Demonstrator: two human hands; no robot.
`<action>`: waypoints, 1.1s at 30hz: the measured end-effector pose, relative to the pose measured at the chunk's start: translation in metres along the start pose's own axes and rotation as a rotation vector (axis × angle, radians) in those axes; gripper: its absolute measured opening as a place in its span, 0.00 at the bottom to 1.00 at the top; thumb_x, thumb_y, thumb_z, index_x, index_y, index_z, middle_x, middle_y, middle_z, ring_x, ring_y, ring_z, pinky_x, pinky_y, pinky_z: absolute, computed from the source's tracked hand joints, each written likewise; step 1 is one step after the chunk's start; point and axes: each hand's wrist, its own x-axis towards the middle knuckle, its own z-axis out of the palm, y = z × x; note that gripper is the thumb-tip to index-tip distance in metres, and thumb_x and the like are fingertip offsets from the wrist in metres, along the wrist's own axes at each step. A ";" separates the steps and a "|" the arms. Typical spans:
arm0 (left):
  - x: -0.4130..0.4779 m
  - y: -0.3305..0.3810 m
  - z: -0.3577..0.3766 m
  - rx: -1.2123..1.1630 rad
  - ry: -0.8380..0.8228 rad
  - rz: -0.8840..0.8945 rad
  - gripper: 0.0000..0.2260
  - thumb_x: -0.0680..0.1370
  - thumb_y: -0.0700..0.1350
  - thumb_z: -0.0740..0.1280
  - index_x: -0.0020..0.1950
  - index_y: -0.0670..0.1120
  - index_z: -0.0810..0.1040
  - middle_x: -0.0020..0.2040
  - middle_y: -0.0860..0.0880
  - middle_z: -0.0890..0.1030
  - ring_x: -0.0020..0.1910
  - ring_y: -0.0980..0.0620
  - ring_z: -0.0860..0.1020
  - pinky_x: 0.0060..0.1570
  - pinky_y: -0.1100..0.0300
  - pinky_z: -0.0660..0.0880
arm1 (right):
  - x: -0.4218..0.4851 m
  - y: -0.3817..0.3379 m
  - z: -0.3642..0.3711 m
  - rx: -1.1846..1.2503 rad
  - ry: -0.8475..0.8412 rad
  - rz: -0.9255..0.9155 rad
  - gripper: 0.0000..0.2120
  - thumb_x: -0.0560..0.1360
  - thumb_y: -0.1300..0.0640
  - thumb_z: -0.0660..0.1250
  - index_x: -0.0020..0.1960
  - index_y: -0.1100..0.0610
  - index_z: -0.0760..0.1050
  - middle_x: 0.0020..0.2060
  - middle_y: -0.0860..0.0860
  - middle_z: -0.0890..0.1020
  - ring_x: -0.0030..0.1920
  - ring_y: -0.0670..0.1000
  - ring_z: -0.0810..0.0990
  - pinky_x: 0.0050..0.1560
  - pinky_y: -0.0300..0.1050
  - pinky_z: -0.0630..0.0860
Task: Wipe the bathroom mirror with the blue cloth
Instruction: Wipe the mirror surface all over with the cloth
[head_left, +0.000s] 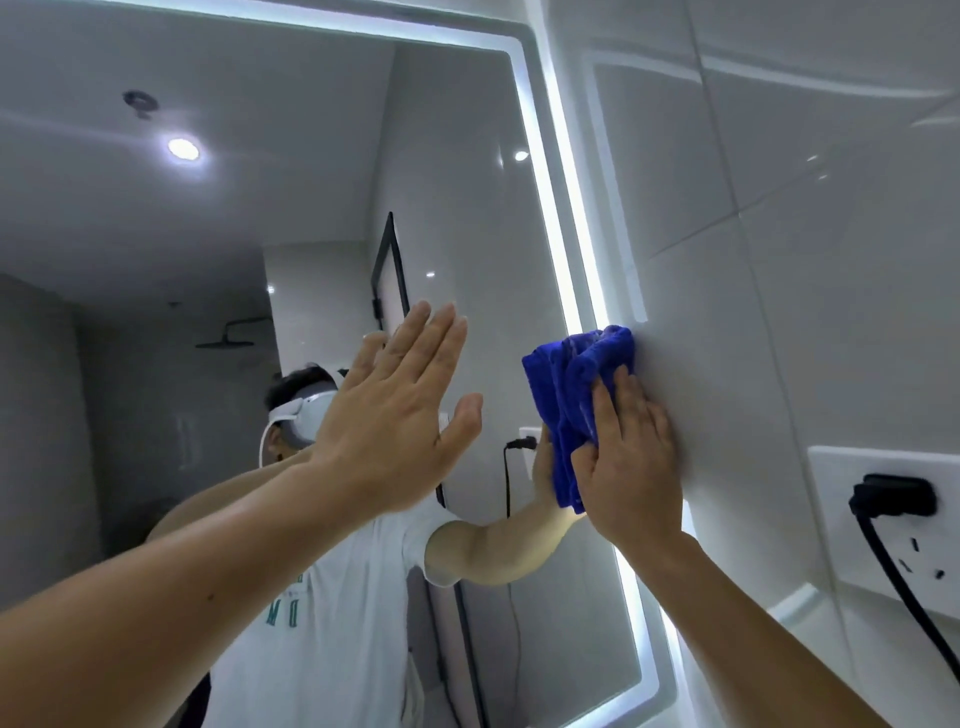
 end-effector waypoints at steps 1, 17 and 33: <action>-0.004 -0.003 -0.001 0.000 -0.006 -0.002 0.32 0.76 0.64 0.31 0.77 0.52 0.32 0.77 0.55 0.30 0.74 0.59 0.27 0.76 0.53 0.34 | -0.005 0.002 0.001 0.016 0.006 -0.003 0.28 0.75 0.56 0.52 0.73 0.63 0.66 0.72 0.64 0.68 0.69 0.63 0.71 0.70 0.58 0.67; -0.041 -0.048 -0.021 -0.010 0.054 0.028 0.30 0.79 0.62 0.36 0.78 0.52 0.36 0.79 0.56 0.35 0.76 0.59 0.31 0.77 0.51 0.37 | -0.037 -0.108 0.019 0.423 0.222 0.051 0.25 0.79 0.54 0.56 0.75 0.49 0.63 0.77 0.54 0.62 0.78 0.54 0.57 0.75 0.51 0.55; -0.127 -0.134 -0.033 0.058 0.024 -0.095 0.29 0.80 0.61 0.37 0.79 0.51 0.39 0.79 0.55 0.37 0.76 0.58 0.32 0.77 0.51 0.38 | -0.077 -0.231 -0.009 0.367 0.189 0.034 0.25 0.78 0.52 0.55 0.75 0.54 0.64 0.77 0.56 0.61 0.77 0.58 0.59 0.73 0.61 0.59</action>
